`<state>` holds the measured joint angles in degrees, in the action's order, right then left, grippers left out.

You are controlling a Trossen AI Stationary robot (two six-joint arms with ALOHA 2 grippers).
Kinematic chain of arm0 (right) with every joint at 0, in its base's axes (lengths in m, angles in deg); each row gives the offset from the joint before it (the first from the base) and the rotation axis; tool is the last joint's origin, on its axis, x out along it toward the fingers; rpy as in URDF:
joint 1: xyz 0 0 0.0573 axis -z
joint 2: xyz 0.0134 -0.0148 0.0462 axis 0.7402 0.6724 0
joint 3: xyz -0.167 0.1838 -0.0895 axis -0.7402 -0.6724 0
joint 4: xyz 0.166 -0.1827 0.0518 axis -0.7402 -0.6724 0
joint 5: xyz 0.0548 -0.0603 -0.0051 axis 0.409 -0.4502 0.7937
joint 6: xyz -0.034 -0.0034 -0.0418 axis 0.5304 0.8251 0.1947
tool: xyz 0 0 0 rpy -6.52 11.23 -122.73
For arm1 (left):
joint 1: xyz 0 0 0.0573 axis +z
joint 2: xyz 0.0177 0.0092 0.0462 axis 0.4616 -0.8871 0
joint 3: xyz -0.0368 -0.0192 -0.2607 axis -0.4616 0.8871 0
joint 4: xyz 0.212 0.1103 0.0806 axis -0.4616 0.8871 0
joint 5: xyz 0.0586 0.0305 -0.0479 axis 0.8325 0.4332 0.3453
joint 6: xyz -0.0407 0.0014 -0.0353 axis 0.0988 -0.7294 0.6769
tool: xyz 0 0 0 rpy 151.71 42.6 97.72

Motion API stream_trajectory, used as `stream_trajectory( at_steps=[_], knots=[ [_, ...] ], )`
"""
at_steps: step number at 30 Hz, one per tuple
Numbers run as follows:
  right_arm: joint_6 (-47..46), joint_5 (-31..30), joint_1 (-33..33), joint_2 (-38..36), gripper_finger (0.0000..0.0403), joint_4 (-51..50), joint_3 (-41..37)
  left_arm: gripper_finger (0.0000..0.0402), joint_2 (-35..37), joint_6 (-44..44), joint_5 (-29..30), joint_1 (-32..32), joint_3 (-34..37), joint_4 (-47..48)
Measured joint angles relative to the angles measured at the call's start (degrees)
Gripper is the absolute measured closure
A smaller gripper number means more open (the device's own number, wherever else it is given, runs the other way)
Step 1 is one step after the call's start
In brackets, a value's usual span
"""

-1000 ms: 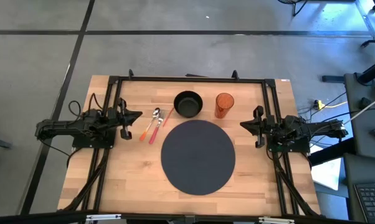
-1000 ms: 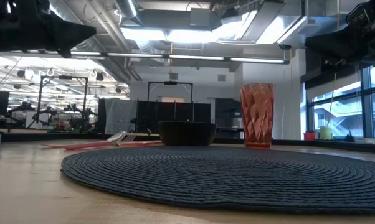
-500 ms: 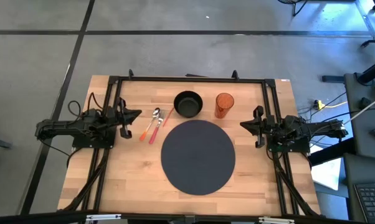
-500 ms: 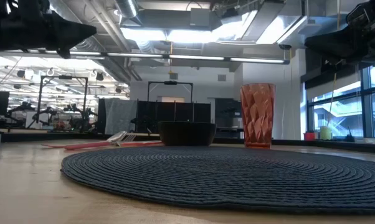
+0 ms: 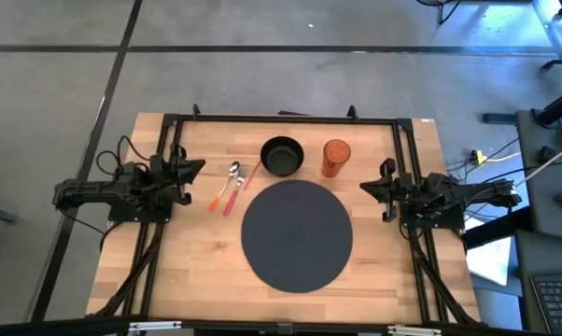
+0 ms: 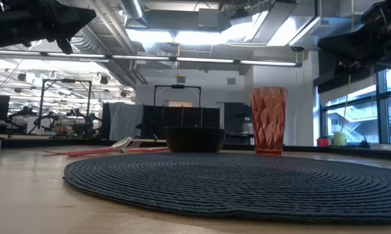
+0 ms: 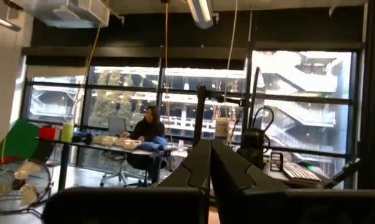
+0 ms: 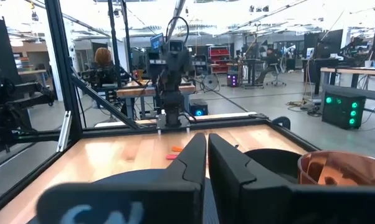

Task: Pick & Place Utensil
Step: Put the black bowl on the blue mat

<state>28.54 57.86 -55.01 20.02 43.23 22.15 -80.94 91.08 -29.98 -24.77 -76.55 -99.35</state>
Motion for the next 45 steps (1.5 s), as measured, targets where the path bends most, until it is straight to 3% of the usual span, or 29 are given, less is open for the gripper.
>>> stream_trajectory(
  at_steps=[9, 15, 18, 24, 31, 39, 45],
  knots=[
    [-0.14, 0.0, 0.0, 0.02, 0.0384, -2.75, -0.01, 0.0398, -0.43, 1.71, 0.32, 0.0, 0.0, 6.57],
    [-0.08, -1.77, 0.0, 0.02, 0.0384, -1.96, 0.0, 0.0398, -2.02, 2.47, 9.37, 0.02, -1.3, 4.29],
    [-0.1, -1.97, 0.0, 0.02, 0.0384, -1.77, 0.0, 0.0398, -6.45, 2.58, 10.65, 0.04, -4.57, 5.68],
    [-0.39, -1.97, 0.0, 0.02, 0.0384, -1.87, 0.0, 0.0398, -26.49, 1.87, 14.17, 0.07, -17.57, 10.04],
    [-0.39, -1.95, 0.0, 0.02, 0.0384, -1.94, 0.0, 0.0398, -55.16, -7.66, 16.68, 1.46, -40.44, 25.72],
    [-0.12, -1.95, 0.0, 0.02, 0.0384, -1.76, -0.01, 0.0398, -77.64, -10.1, 8.74, 7.77, -63.25, 40.5],
    [-0.14, -1.95, -0.02, 0.02, 0.0384, -2.3, 0.0, 0.04, -92.31, -6.84, -3.92, 14.21, -76.18, 54.09]
  ],
)
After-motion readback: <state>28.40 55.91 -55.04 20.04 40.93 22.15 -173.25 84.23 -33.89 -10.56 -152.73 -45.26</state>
